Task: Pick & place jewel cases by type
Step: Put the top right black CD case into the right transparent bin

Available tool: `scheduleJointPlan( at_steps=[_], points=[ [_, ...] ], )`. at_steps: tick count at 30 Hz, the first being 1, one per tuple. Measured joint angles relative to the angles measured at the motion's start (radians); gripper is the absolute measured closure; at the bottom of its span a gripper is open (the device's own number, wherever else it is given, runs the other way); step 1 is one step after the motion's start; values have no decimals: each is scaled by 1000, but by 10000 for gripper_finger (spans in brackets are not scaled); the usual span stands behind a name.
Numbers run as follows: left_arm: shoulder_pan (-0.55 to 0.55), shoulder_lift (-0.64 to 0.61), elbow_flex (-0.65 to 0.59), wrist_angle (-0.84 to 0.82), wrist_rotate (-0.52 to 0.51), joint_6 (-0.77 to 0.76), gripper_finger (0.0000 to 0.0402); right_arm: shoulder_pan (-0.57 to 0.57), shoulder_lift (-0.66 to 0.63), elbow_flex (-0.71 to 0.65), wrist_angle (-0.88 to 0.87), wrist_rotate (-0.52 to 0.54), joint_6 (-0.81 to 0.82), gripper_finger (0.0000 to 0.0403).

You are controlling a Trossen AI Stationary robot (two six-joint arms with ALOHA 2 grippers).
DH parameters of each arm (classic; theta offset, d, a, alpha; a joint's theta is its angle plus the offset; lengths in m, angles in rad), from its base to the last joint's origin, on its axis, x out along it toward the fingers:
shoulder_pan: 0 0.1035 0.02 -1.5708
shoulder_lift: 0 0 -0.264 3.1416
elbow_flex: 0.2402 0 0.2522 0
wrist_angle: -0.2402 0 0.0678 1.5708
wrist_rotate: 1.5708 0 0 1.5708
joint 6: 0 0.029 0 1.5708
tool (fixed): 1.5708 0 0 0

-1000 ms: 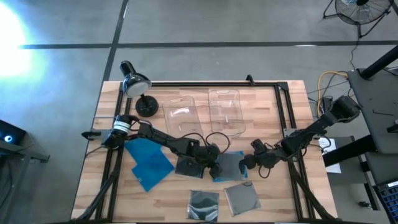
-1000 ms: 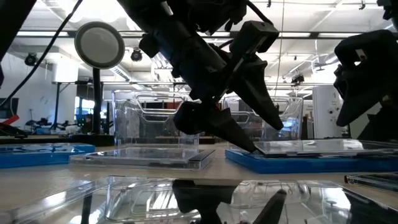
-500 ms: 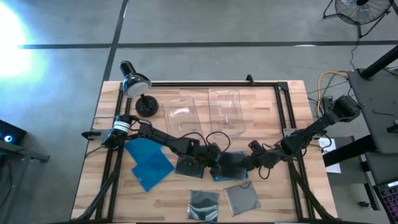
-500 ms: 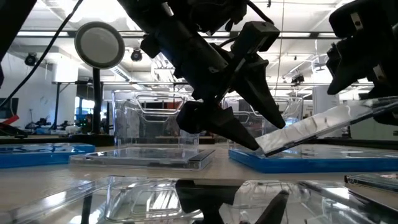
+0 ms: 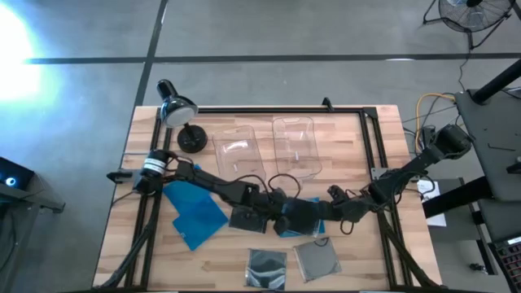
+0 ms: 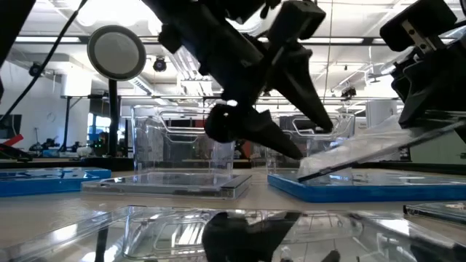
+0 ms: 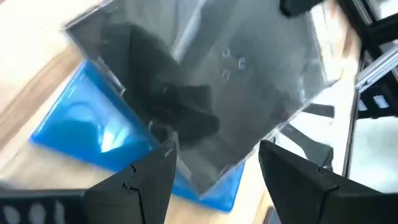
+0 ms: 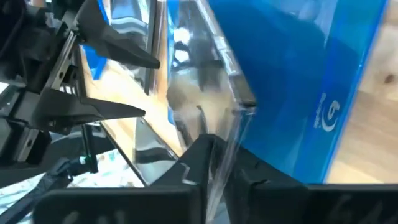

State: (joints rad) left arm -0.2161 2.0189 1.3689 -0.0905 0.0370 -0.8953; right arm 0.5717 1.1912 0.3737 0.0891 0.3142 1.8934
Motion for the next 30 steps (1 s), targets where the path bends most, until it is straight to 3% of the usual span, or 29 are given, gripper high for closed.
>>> scheduleJointPlan(
  at_steps=[6,17,20,25,30],
  points=[
    [-29,-78,0,-97,-77,3,188,22,-11,0,3,0,14,389],
    [-84,-337,0,-300,-389,-28,188,26,-151,-2,219,105,-141,389],
    [-96,-419,0,-338,-464,-30,188,18,-240,-1,209,239,-194,390],
    [-113,-534,0,-410,-612,-21,188,-43,-367,-2,100,605,-186,390],
    [-129,-613,0,-515,-727,-43,188,-167,-346,-2,61,658,-92,390]
  ],
)
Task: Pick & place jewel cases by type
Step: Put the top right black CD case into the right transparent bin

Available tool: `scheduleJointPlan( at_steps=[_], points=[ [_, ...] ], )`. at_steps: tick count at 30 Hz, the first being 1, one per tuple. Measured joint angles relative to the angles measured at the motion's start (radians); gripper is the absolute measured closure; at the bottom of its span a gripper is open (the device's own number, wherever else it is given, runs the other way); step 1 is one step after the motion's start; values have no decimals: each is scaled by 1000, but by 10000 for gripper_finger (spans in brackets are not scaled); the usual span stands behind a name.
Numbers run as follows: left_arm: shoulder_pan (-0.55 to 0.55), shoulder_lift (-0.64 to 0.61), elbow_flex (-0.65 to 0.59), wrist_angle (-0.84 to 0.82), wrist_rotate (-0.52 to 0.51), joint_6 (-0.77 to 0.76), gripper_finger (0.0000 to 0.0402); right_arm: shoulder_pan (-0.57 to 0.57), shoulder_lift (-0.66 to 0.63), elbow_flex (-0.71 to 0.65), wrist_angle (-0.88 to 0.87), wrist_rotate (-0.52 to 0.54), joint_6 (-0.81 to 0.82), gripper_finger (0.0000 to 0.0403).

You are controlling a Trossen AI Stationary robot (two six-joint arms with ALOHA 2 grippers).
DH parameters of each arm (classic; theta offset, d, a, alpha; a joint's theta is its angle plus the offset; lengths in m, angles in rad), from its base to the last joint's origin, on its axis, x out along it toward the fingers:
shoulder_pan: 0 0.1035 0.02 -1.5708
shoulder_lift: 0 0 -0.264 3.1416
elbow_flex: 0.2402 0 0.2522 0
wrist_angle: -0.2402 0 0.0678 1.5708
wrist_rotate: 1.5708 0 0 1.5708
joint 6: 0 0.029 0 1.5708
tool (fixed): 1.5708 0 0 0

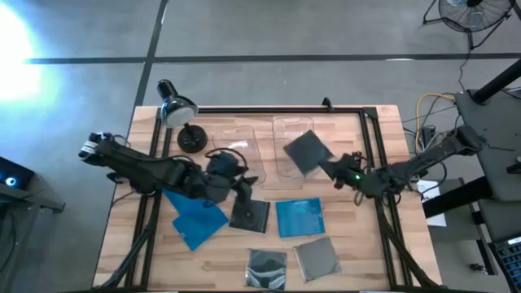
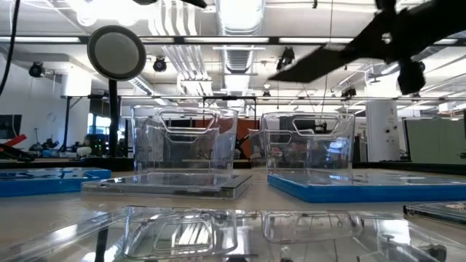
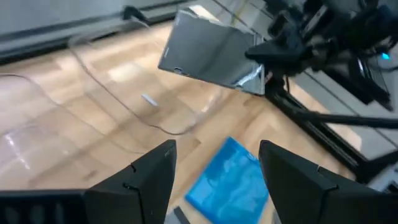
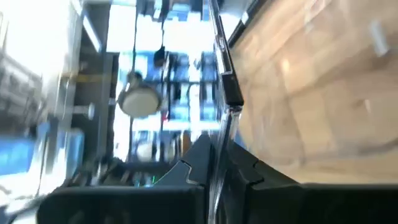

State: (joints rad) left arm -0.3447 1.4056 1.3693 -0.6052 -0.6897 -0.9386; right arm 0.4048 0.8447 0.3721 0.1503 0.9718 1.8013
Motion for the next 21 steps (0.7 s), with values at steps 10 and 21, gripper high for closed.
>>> scheduleJointPlan(
  at_steps=[10,21],
  points=[
    [-32,-65,0,-57,-54,-7,188,-291,231,111,-258,-131,127,390],
    [-79,-78,0,-61,-69,3,188,-497,499,367,-453,-426,-41,346]
  ],
)
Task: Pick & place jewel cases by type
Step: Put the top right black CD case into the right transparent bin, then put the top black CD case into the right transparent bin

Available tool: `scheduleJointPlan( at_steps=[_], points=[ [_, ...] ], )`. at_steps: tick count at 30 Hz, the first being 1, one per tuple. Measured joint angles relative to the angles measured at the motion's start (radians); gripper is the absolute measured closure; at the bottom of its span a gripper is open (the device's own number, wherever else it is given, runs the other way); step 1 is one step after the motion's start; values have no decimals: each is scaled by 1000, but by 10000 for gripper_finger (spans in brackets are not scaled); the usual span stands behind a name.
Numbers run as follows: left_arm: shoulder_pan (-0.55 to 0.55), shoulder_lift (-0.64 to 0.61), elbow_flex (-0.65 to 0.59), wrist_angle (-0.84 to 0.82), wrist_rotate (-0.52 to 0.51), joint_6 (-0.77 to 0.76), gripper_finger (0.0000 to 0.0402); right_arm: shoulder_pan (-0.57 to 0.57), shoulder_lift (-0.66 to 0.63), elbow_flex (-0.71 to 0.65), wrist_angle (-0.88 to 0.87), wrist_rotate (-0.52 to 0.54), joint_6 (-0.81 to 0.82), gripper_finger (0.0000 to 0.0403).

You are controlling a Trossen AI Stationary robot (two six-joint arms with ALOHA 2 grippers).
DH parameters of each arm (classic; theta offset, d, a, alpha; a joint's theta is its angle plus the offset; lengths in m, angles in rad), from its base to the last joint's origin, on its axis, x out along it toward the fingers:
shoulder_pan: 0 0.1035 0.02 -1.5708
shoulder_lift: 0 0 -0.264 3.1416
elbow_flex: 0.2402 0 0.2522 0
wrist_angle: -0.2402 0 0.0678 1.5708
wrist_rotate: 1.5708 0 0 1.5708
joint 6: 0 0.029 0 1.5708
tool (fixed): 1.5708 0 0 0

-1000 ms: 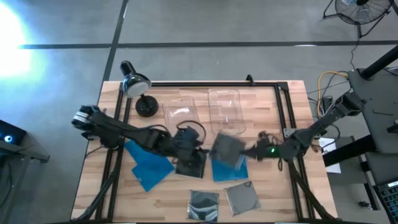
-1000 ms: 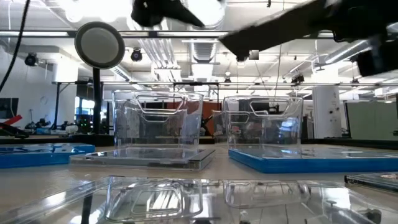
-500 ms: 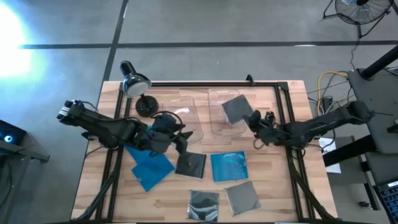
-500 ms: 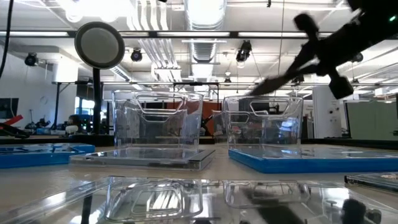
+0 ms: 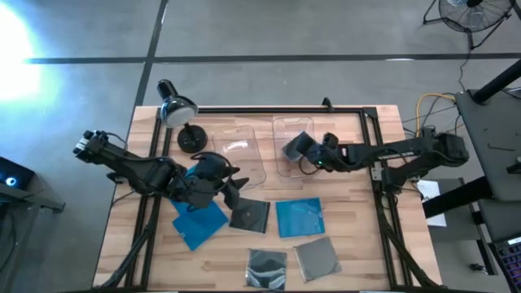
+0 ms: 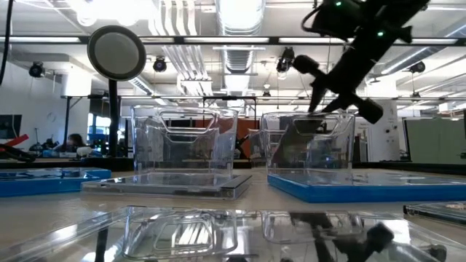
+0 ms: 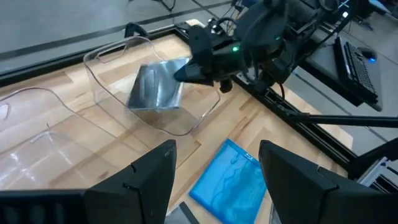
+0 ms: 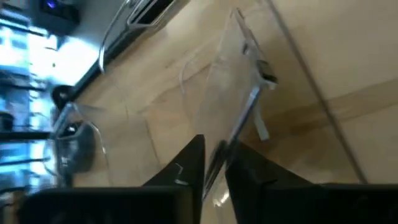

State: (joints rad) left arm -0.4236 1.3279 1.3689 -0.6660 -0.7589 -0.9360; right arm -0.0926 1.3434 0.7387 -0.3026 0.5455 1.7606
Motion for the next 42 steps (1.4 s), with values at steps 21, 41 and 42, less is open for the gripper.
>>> scheduleJointPlan(
  at_steps=[21,41,42],
  points=[
    [-6,-86,-1,-293,41,-17,188,57,119,419,-348,-535,-758,189],
    [-126,-62,-617,283,450,-371,188,342,400,414,-96,-541,-393,193],
    [-126,-55,-648,340,438,-381,188,345,432,414,-68,-538,-360,193]
  ],
)
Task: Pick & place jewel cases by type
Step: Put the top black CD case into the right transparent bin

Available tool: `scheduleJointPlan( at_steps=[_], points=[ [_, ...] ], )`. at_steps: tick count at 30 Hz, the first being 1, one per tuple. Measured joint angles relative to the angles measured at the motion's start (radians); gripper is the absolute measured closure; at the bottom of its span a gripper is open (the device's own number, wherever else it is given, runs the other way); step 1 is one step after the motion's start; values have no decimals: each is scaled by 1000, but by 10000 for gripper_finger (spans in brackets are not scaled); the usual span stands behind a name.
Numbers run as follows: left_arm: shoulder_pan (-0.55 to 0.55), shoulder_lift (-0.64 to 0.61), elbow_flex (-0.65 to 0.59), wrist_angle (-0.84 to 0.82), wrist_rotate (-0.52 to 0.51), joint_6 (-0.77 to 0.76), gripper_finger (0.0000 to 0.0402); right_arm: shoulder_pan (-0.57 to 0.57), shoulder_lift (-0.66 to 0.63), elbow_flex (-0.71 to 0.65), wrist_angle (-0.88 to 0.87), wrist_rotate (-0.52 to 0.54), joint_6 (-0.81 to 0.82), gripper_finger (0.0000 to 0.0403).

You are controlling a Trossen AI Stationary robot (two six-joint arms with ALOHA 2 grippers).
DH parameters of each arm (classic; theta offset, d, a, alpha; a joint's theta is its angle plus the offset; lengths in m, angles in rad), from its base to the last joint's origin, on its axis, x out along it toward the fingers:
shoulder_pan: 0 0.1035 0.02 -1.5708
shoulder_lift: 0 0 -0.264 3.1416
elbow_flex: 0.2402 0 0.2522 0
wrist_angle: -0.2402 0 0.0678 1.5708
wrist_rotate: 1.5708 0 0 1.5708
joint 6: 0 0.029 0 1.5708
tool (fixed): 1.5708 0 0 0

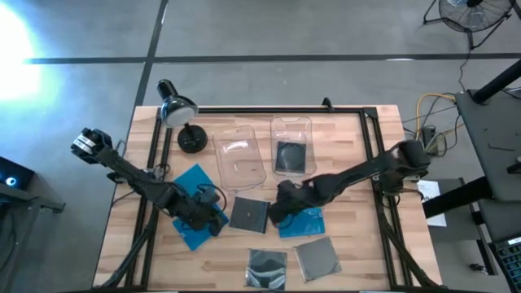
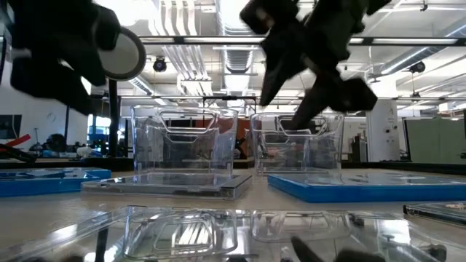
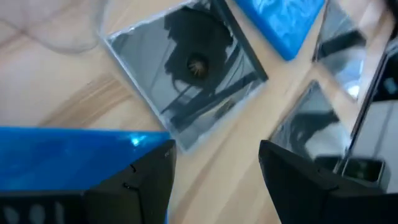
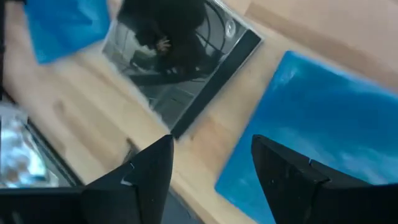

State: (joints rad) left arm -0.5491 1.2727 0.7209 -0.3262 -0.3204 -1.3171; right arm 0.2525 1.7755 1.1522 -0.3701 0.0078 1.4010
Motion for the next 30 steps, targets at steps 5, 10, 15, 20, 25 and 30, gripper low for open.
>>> scheduleJointPlan(
  at_steps=[5,10,15,20,25,30],
  points=[
    [-2,38,-91,97,-56,-12,188,21,125,0,194,31,137,193],
    [-7,66,-91,109,-100,107,188,47,180,32,181,71,222,193],
    [3,122,-89,115,-133,220,188,58,222,52,164,77,290,193],
    [22,202,-89,164,-88,253,188,49,236,74,167,79,293,193],
    [25,282,-88,286,0,324,188,32,236,72,176,109,285,193],
    [26,318,-79,318,9,337,188,31,237,71,178,142,240,193]
  ],
)
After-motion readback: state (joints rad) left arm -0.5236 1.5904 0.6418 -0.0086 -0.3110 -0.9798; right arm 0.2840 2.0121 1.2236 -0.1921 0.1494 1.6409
